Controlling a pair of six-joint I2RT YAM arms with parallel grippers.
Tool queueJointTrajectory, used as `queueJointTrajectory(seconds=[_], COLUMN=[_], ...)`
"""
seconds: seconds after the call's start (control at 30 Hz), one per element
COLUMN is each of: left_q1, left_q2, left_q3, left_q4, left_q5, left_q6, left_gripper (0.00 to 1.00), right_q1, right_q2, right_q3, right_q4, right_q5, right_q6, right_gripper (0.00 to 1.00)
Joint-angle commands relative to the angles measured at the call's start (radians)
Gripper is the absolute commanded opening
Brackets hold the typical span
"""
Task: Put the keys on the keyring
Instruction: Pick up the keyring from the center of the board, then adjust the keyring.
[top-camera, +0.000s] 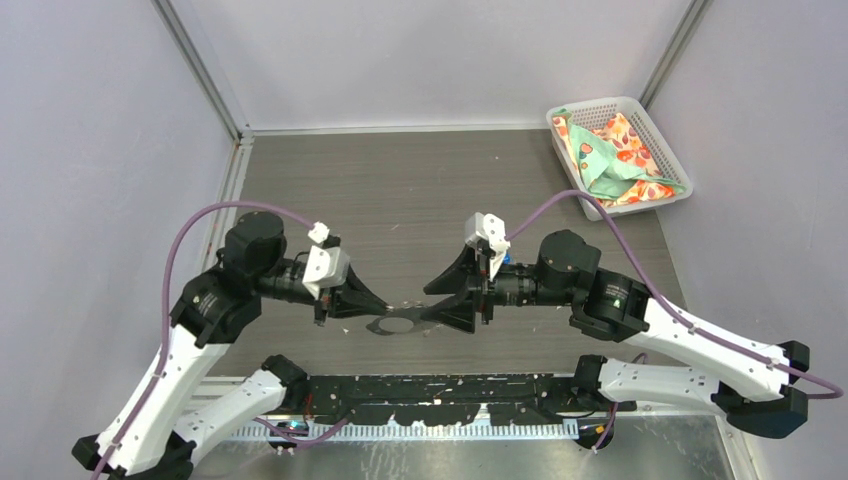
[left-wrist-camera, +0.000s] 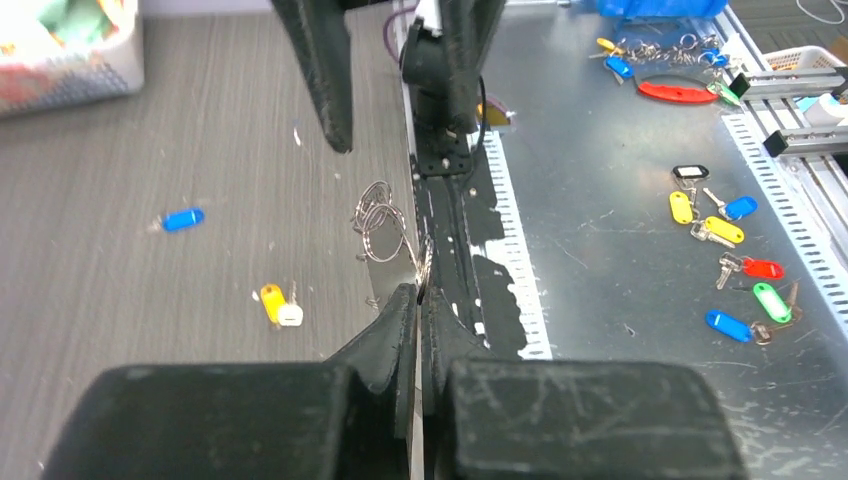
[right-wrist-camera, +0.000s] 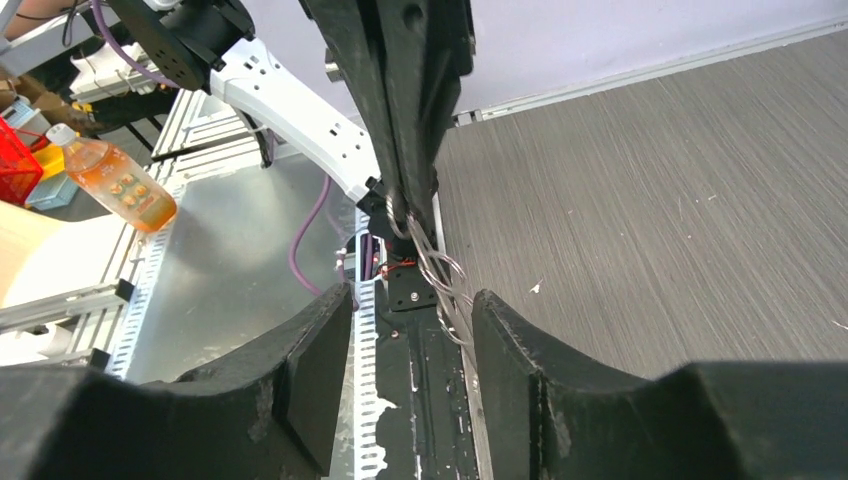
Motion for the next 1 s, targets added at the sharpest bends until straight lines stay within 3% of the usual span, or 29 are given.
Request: queueJointTrajectory(seconds=[0.0, 0.4, 0.73, 0.97], left_q1=[0.004, 0.003, 0.003, 0.004], left_q2=[-0.041, -0.044, -0.023, -0.013], left_q3=[-0.015, -0.120, -0.103, -0.110], left_q4=[0.214, 0.592, 0.684, 0.681], left_q5=[0.112, 0.030, 0.119, 0.102], left_q6=[-0.026, -0.532, -0.559, -0.562], left_gripper=[0.00, 0.00, 0.00, 0.00], right_q1=[0.004, 0.004, 0.004, 0.003], right_q2=[-0.038, -0.021, -0.111, -0.009], right_q3=[-0.037, 0.001, 0.021, 0.085], right_q4=[0.103, 0.234, 0.105, 0.126], right_q5=[-0.021, -0.017, -0.054, -0.061], right_q6=[-0.026, -0.089, -0.129, -0.171], right_gripper=[0.54, 0.48, 0.47, 0.46])
